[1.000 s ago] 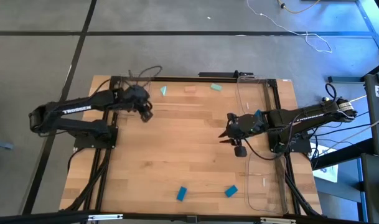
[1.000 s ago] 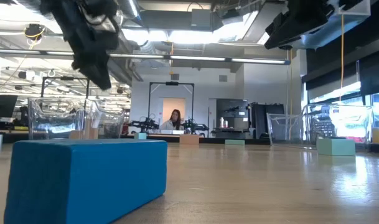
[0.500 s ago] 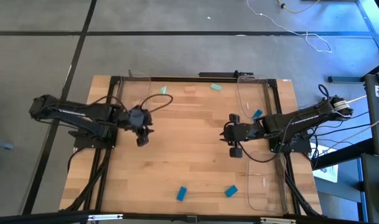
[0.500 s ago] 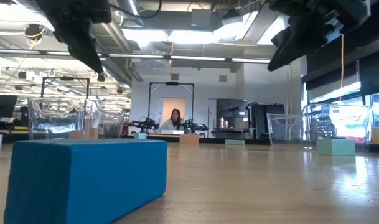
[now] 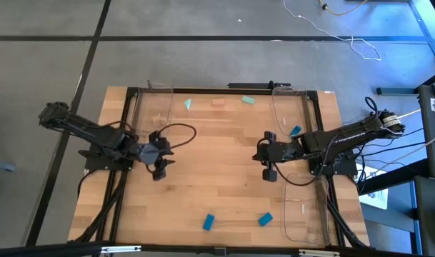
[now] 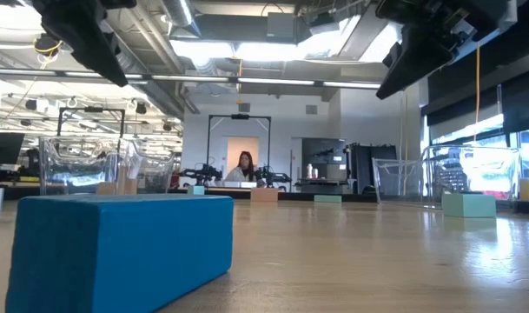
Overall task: Sort & place blocks by color
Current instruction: Put the bottom right blue block into the top right transparent bin
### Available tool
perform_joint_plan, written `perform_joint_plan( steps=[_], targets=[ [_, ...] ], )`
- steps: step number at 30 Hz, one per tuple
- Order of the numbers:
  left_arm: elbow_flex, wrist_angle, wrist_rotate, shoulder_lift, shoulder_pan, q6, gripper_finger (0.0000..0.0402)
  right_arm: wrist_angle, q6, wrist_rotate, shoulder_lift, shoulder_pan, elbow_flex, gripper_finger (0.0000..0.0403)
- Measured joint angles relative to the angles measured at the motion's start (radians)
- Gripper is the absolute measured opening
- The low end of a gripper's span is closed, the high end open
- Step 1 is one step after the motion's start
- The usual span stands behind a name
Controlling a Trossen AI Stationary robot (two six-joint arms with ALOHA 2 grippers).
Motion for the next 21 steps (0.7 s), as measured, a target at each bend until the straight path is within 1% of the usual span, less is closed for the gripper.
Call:
perform_joint_plan(
  steps=[9,13,18,21],
  targets=[
    [0.000,0.003,-0.032,0.016,-0.075,-0.018,0.0149,0.015,-0.002,0.007,0.000,0.000,0.000,0.0046],
    [0.000,0.004,-0.043,0.035,-0.089,-0.035,0.0149,0.015,0.012,0.007,0.000,0.000,0.000,0.0055],
    [0.000,0.001,-0.043,0.073,-0.094,-0.035,0.0149,0.013,0.071,0.009,0.000,-0.009,0.000,0.0056],
    [0.000,0.003,-0.043,0.096,-0.093,-0.035,0.0149,0.014,0.070,0.016,0.000,-0.009,0.000,0.0056]
  ],
)
